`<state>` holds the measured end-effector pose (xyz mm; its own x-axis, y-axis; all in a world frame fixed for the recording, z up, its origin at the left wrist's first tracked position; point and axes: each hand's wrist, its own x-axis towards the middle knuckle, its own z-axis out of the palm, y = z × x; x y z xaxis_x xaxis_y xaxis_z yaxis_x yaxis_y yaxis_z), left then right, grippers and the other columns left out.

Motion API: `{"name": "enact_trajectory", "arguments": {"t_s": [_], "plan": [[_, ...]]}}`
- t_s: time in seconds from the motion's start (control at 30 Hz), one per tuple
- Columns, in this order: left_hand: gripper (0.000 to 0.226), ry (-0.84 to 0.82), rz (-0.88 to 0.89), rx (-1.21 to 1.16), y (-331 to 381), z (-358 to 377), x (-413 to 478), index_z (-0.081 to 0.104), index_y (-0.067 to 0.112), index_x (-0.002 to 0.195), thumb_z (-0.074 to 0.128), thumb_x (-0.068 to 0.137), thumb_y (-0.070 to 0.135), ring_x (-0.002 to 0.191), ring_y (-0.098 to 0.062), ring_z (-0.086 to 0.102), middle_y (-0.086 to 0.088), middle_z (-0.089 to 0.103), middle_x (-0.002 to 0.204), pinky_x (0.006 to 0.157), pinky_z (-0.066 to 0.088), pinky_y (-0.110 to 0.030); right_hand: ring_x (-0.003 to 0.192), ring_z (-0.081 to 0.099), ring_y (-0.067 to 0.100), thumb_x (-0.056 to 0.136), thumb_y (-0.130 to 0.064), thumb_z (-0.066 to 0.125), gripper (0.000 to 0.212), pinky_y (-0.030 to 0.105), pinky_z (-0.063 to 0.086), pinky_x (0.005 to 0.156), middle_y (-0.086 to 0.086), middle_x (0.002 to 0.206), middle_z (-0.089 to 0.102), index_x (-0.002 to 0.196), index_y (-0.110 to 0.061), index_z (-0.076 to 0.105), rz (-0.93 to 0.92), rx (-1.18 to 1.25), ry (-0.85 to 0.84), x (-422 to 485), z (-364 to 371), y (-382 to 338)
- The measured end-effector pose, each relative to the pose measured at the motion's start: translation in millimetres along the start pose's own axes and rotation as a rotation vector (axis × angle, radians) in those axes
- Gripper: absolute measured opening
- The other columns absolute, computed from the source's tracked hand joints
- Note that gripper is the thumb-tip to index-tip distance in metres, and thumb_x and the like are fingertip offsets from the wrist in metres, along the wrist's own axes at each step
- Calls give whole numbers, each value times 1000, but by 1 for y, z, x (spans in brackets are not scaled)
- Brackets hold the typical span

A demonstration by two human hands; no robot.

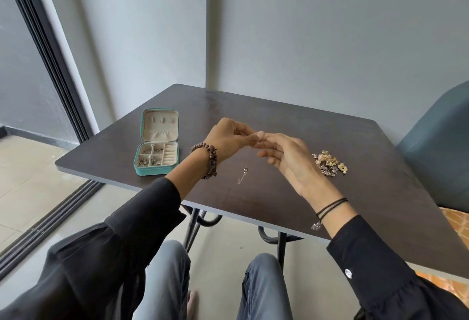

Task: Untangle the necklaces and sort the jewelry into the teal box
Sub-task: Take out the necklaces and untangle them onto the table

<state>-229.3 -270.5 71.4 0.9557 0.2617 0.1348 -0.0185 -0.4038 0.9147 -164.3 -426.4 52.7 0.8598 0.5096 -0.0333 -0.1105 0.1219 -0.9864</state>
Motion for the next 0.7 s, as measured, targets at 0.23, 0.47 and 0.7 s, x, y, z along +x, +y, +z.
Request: {"name": "enact_trajectory", "arguments": {"t_s": [0.23,0.47,0.7], "plan": [[33,33,-5,69,5,-13,9,75,10,91,65,93,41,41,1,43,-2,77,86,48,35,-14,62,55,12,95,-7,57,18,22,37,54,15,93,74,101,0,73,-28,-149,35,0,-6,4],[20,-93,14,-15,17,-14,8,71,6,108,68,92,19,40,0,37,-7,69,88,39,30,-11,82,60,9,89,-27,73,11,23,42,72,-8,96,73,100,-26,76,-117,-507,74,-2,-7,7],[19,-118,85,-20,23,-13,7,72,8,107,69,92,20,46,1,44,1,67,79,44,34,-10,89,69,5,90,-23,77,12,16,48,81,2,96,78,101,-17,78,-263,-393,-8,-1,-5,0]]}}
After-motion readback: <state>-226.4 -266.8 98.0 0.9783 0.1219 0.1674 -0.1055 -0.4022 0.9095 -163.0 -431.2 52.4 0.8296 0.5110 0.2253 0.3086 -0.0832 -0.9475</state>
